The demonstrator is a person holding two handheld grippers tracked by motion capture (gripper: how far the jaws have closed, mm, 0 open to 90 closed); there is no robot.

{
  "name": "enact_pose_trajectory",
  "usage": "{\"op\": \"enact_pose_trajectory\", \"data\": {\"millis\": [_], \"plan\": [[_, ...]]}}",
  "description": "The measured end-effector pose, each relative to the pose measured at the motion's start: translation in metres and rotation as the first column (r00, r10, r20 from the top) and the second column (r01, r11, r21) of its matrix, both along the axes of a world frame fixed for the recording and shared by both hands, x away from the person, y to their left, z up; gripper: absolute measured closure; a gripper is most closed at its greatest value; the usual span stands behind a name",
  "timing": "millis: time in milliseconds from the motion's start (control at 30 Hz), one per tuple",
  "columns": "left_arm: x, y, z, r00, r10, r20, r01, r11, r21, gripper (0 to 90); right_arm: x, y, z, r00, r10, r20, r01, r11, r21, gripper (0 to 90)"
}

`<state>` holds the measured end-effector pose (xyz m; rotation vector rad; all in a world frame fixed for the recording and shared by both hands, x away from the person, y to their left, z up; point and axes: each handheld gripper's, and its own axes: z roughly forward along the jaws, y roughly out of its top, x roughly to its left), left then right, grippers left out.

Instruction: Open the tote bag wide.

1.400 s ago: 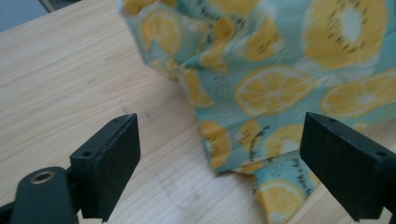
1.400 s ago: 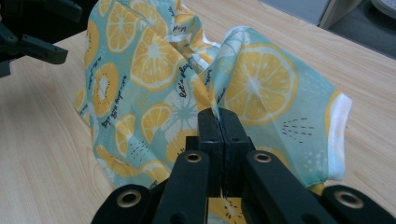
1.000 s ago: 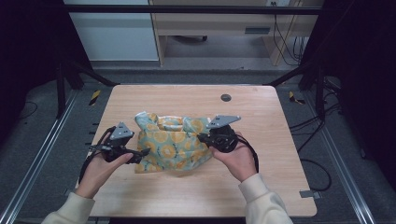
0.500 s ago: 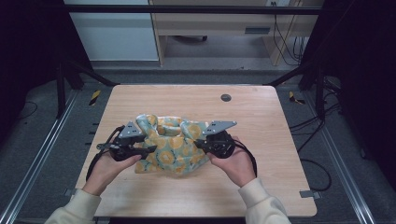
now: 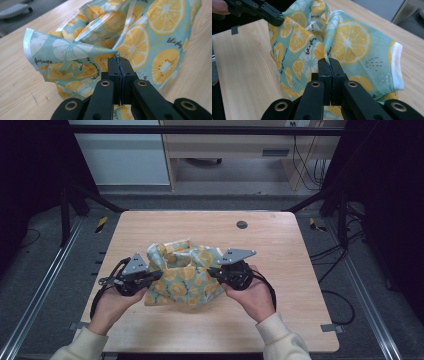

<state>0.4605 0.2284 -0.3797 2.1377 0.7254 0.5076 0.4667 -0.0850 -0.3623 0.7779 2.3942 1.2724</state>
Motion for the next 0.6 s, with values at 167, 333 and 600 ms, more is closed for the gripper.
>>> {"op": "enact_pose_trajectory", "data": {"millis": [167,333,600], "plan": [[-0.022,-0.001,0.006,0.9989,-0.045,0.008,0.045,0.9989,-0.013,90.0,-0.020,-0.006,0.005,0.9994,0.006,0.035,-0.006,1.0000,-0.004,89.5],[-0.032,-0.004,-0.003,0.9973,-0.073,-0.012,0.073,0.9974,-0.001,90.0,-0.033,-0.011,-0.005,0.9996,0.008,0.028,-0.008,0.9998,-0.019,89.4],[-0.040,-0.009,-0.015,0.9946,-0.097,-0.035,0.097,0.9952,0.004,90.0,-0.043,-0.019,-0.024,1.0000,0.006,0.000,-0.006,0.9995,-0.029,89.0]]}}
